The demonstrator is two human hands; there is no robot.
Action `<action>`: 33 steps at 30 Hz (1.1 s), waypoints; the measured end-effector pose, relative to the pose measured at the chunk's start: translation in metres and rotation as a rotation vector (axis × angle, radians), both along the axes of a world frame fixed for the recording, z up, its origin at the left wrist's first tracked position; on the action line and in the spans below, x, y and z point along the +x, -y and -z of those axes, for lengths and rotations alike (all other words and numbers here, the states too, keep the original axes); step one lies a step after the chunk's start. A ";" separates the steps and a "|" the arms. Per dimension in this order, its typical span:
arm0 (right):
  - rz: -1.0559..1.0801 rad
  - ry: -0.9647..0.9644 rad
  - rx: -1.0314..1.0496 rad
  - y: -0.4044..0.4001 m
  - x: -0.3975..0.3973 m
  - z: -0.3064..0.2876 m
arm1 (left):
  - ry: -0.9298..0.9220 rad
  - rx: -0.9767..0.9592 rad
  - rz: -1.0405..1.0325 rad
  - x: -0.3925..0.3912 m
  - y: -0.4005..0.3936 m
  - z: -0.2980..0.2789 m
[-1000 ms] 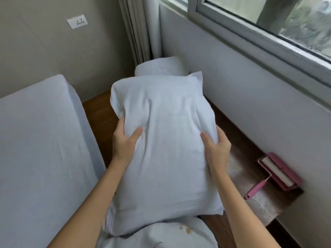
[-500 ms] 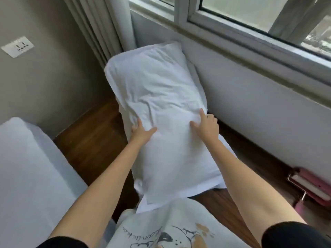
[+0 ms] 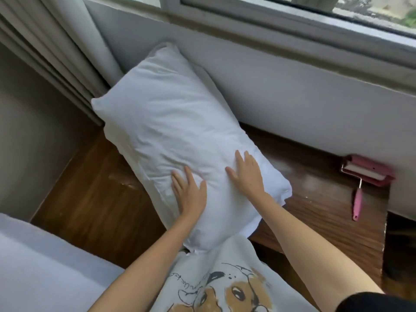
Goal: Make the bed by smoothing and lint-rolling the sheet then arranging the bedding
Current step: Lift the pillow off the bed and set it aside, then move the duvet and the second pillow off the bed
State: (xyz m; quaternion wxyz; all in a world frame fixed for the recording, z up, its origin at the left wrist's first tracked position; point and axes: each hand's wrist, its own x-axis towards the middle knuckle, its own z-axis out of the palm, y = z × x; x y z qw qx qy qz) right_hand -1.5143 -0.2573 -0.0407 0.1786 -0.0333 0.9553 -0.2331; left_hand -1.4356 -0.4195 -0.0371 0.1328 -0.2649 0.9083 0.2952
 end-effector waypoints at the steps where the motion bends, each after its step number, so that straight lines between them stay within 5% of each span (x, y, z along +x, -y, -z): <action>1: -0.006 -0.005 -0.021 -0.009 0.010 -0.004 | -0.045 -0.029 0.070 0.003 -0.011 -0.002; 8: 0.244 -0.001 -0.175 -0.155 0.128 -0.014 | -0.094 -0.074 0.479 0.038 -0.145 -0.005; 17: 1.095 -0.074 -0.226 -0.396 0.377 -0.012 | 0.002 0.242 0.936 0.157 -0.405 -0.006; 33: 2.423 -0.279 -0.237 -0.503 0.664 0.000 | 0.332 0.259 2.278 0.401 -0.779 -0.007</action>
